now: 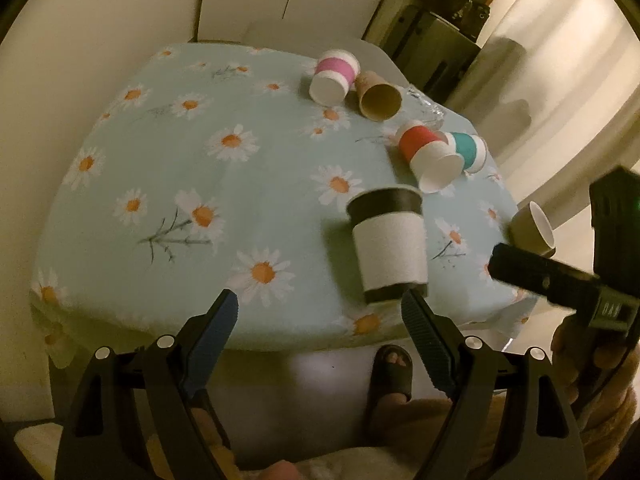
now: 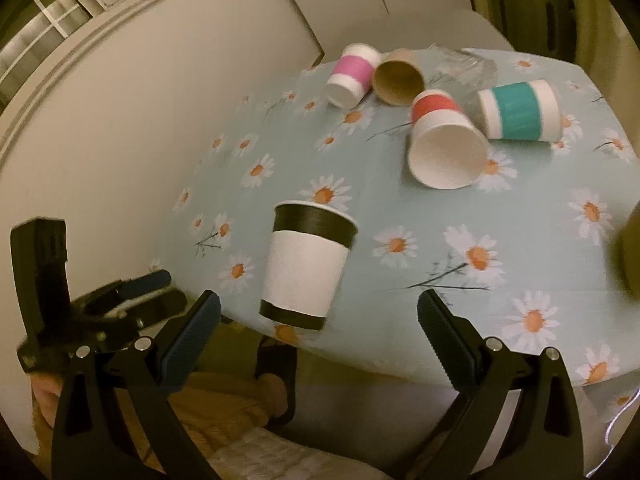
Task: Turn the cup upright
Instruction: 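Lift the black-and-white cup with the right gripper and rotate it, then roll the right tool to turn the cup rim-up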
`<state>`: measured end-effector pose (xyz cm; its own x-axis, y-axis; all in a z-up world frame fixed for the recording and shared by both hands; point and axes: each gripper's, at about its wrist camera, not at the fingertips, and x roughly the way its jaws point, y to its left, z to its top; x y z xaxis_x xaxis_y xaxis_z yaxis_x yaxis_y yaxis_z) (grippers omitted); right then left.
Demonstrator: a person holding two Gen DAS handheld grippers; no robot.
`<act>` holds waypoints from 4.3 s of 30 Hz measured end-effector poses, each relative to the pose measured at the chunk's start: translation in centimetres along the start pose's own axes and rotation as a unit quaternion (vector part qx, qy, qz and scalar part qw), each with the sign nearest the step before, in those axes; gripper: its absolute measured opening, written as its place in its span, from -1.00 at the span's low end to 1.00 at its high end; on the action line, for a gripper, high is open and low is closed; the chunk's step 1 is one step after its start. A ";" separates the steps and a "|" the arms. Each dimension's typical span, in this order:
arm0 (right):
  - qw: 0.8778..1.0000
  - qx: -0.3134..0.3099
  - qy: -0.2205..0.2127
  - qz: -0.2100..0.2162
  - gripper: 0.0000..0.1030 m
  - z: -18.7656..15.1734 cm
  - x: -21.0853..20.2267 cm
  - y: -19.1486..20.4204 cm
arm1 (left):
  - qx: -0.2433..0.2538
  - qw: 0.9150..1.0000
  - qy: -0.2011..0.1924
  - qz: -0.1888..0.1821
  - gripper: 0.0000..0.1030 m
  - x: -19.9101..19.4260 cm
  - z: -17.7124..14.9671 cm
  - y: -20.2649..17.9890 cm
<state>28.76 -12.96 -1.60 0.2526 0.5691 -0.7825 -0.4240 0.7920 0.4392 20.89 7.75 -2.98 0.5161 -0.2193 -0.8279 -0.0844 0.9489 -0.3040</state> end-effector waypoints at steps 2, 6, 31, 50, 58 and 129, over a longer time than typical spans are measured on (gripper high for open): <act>1.000 0.003 0.012 -0.014 0.90 0.6 0.9 0.5 | 0.002 1.000 0.005 -0.009 0.59 0.3 -0.5 0.6; 0.999 0.011 0.033 -0.034 0.90 2.2 2.3 0.8 | 0.004 1.000 0.018 -0.023 0.59 0.7 -1.1 2.0; 0.986 0.054 0.133 -0.085 0.50 4.8 9.4 0.7 | 0.018 0.998 0.034 -0.046 0.59 0.9 -1.4 2.8; 0.986 0.042 0.140 -0.077 0.33 4.7 9.7 0.8 | 0.010 0.998 0.042 -0.041 0.59 1.6 -1.4 2.9; 0.990 0.028 0.112 -0.078 0.32 4.0 7.9 1.3 | 0.001 0.999 0.036 -0.038 0.59 1.5 -1.4 3.3; 0.850 -0.133 -0.442 -0.254 0.32 -7.9 8.9 3.9 | -0.097 0.995 0.019 -0.003 0.59 1.8 -0.4 8.9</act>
<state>22.49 -6.53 -10.31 0.9666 0.2057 -0.1531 -0.2173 0.9740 -0.0634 20.74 15.74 -7.33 0.4843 -0.2364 -0.8424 -0.2463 0.8870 -0.3905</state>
